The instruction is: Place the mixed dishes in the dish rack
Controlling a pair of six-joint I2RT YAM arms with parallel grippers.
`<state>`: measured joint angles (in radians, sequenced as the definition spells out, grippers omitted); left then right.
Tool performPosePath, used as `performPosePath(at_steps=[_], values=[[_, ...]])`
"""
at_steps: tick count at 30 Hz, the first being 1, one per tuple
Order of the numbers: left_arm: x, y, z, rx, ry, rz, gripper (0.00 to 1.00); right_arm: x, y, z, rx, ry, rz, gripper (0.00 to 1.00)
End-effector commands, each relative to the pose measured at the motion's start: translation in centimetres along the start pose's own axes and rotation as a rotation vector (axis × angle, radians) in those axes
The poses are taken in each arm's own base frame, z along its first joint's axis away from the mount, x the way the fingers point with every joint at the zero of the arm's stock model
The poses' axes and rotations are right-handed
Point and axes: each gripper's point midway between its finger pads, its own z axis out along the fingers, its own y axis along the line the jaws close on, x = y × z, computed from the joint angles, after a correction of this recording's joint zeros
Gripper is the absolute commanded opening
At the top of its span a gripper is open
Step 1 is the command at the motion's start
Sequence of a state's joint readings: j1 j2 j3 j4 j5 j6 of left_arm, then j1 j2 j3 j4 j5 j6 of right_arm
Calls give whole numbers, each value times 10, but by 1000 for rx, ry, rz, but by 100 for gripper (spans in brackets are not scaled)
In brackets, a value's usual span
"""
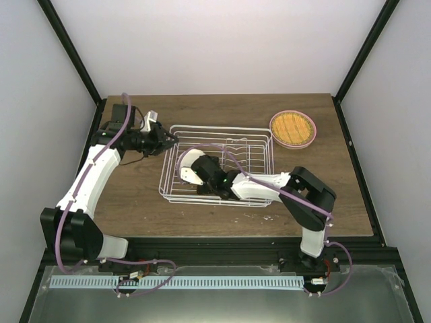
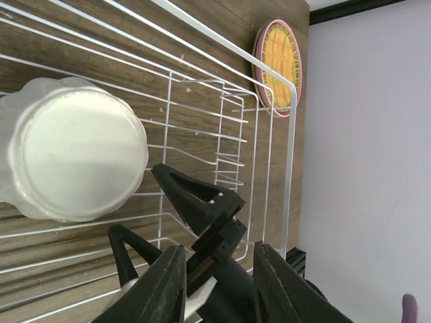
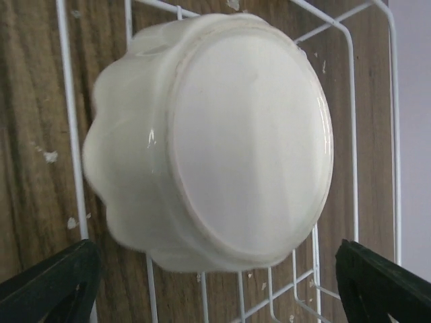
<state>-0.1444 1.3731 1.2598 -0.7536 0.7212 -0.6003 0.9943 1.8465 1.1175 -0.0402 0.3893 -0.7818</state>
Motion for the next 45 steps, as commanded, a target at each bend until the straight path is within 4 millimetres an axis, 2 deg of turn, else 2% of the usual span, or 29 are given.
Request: performPosePath(at_steps=[1,4,8,12,17,21,24,30,34,39,45], values=[[-3,-1,2,13,6,9,29,-24,-31,-33,0,-79,63,98],[-6,7,4,-19,-7,0,29,-28,-40,-47,-11,-85,97,98],[-23,36,3,-124,-59,-32,29,-25,-62,-59,26,-63,175,98],[-62,66,-13,-186,-165,-67,30,-20,-87,-66,23,-65,334,98],[-116,104,-34,-323,-283,-74,30,-7,-104,-67,9,-59,478,98],[-146,130,-36,-407,-322,-72,30,7,-120,-64,12,-53,565,100],[-163,145,-30,-454,-326,-64,31,19,-143,-60,27,-42,631,100],[-183,170,-28,-572,-317,-42,33,30,-190,-62,29,-61,795,100],[-191,174,-32,-619,-320,-11,57,38,-215,-68,36,-63,898,100],[-199,186,-24,-653,-272,6,61,55,-227,-68,5,-26,1010,100],[-211,204,-11,-688,-233,5,60,61,-225,-67,-4,-2,1061,100]])
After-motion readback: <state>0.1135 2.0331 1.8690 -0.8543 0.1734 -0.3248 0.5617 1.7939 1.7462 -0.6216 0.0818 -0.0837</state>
